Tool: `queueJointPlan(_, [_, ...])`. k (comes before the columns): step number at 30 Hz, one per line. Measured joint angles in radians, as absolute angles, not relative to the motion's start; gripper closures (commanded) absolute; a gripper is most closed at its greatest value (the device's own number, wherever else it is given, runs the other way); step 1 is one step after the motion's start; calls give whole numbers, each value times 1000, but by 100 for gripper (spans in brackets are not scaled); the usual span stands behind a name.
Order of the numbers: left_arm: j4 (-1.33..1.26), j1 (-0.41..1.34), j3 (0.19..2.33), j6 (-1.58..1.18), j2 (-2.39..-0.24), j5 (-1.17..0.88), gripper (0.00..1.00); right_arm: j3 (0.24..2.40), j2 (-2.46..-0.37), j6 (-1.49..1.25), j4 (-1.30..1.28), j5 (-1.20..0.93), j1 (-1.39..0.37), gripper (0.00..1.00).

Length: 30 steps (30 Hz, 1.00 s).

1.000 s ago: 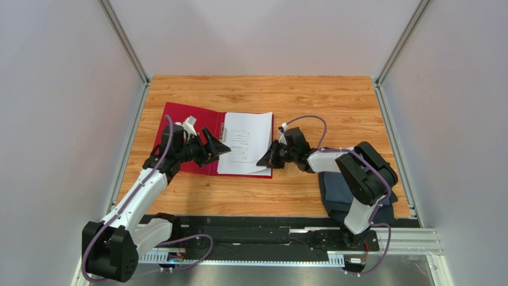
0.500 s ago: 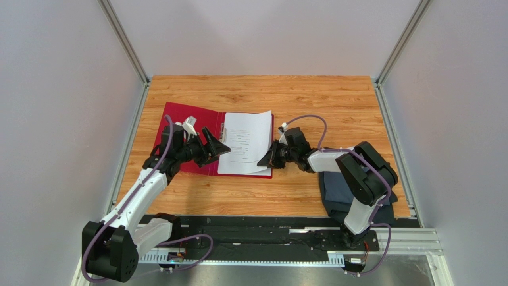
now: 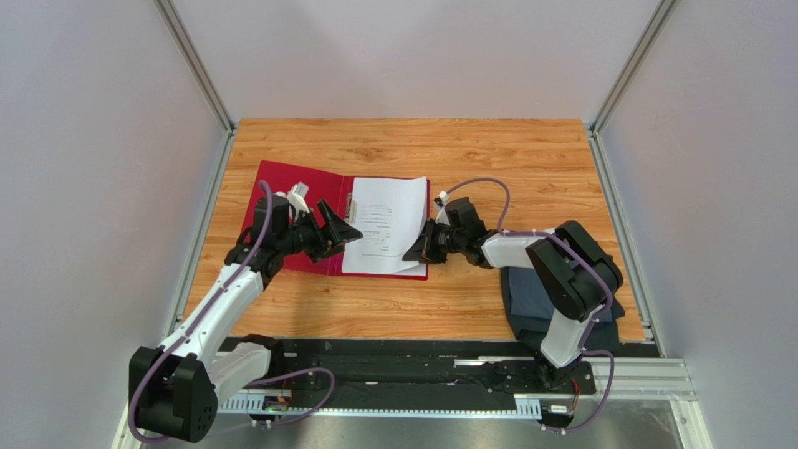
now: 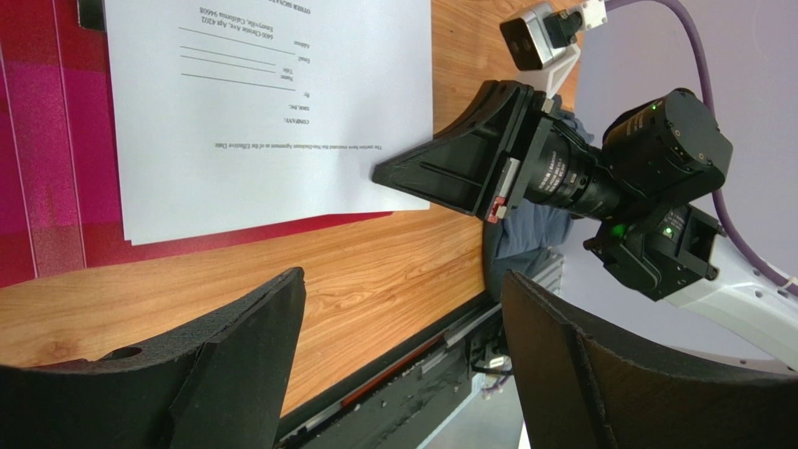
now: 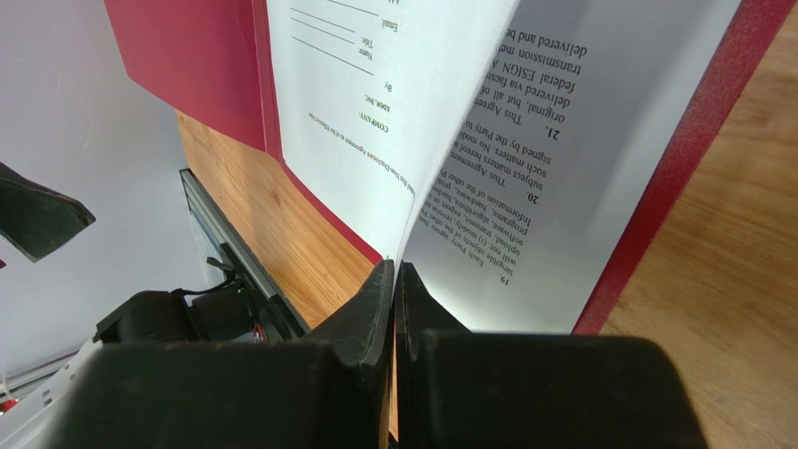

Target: Put the files into the folder

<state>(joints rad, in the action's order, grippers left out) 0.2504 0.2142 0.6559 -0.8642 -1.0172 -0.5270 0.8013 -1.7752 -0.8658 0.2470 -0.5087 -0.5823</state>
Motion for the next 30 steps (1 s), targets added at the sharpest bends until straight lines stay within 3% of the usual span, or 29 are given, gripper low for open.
queueJointPlan(11, [250,214,656,-864,-1018,-528,15,849,-1800,-815,169,-510,-582,82])
queueJointPlan(12, [250,214,656,-863,-1018,-530,15,859,-1800,-806,155,-509,-582,72])
queueJointPlan(16, [250,214,656,-863,-1018,-532,15,900,-1800,-760,88,-507,-582,51])
queueJointPlan(21, [250,213,656,-861,-1019,-534,15,967,-1800,-690,-40,-495,-582,34])
queueJointPlan(30, [250,213,656,-860,-1025,-533,15,1050,-1788,-546,-297,-403,-582,26])
